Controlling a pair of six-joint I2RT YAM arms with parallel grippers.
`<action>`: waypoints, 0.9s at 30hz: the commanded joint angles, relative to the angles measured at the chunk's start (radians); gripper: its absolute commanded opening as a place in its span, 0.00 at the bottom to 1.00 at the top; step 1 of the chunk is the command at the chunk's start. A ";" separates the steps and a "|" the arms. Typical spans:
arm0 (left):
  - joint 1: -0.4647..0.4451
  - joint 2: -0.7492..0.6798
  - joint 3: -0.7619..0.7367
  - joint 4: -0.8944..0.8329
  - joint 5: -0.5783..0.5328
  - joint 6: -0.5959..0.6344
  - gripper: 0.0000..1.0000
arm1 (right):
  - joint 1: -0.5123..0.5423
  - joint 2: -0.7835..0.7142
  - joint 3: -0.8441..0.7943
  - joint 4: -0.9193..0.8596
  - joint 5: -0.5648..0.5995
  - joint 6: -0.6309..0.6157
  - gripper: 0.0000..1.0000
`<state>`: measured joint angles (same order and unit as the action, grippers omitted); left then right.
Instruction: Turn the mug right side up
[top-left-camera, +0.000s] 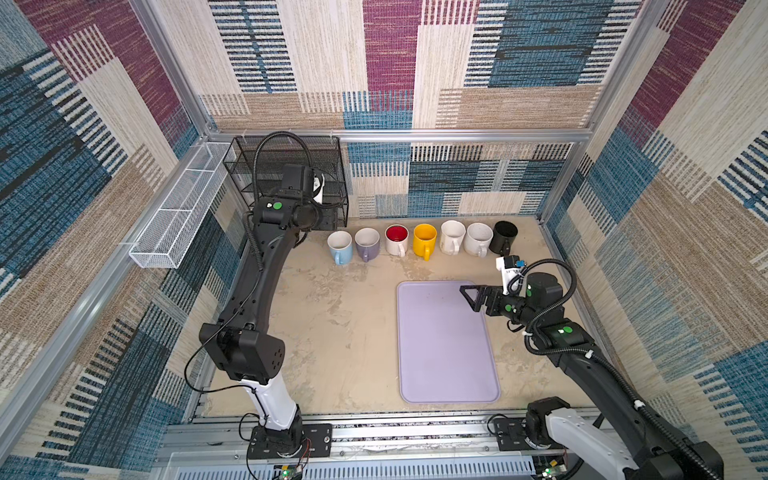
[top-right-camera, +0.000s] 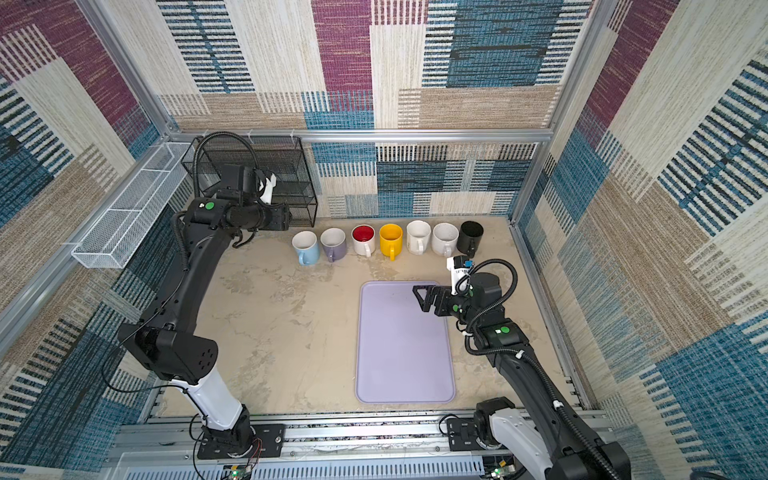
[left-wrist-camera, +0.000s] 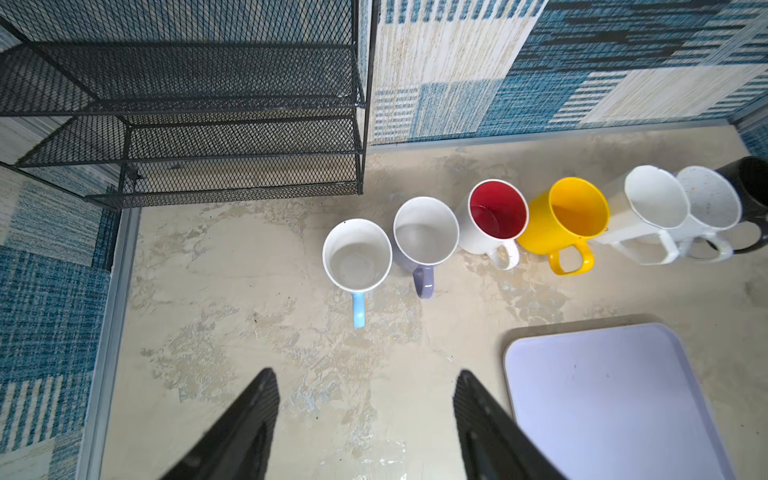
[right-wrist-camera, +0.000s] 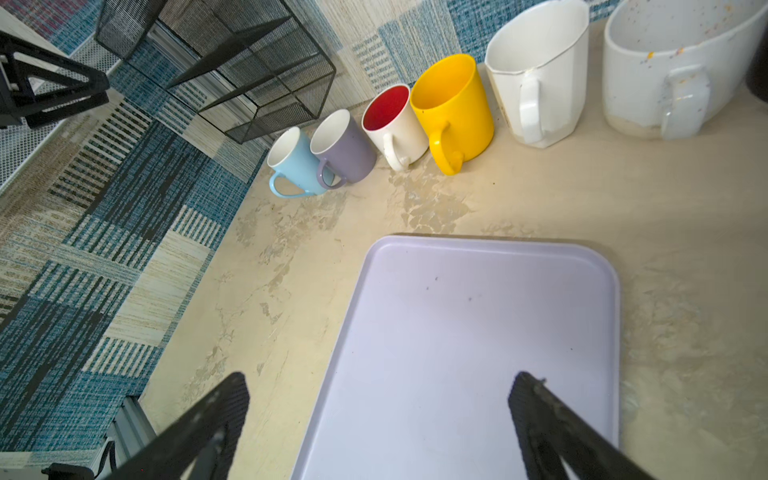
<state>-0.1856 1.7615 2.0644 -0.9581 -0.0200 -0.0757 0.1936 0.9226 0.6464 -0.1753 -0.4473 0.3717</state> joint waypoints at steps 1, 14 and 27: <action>-0.002 -0.026 -0.001 -0.007 0.018 0.034 0.70 | -0.019 -0.002 0.019 0.017 -0.024 -0.022 1.00; 0.000 -0.166 -0.224 0.112 0.022 0.013 0.99 | -0.170 -0.034 0.055 0.055 0.072 -0.036 1.00; 0.010 -0.572 -0.995 0.718 -0.092 -0.017 0.99 | -0.318 -0.045 -0.027 0.277 0.200 -0.072 1.00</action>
<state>-0.1806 1.2324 1.1500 -0.4564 -0.0418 -0.0811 -0.1127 0.8745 0.6361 0.0002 -0.3084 0.3347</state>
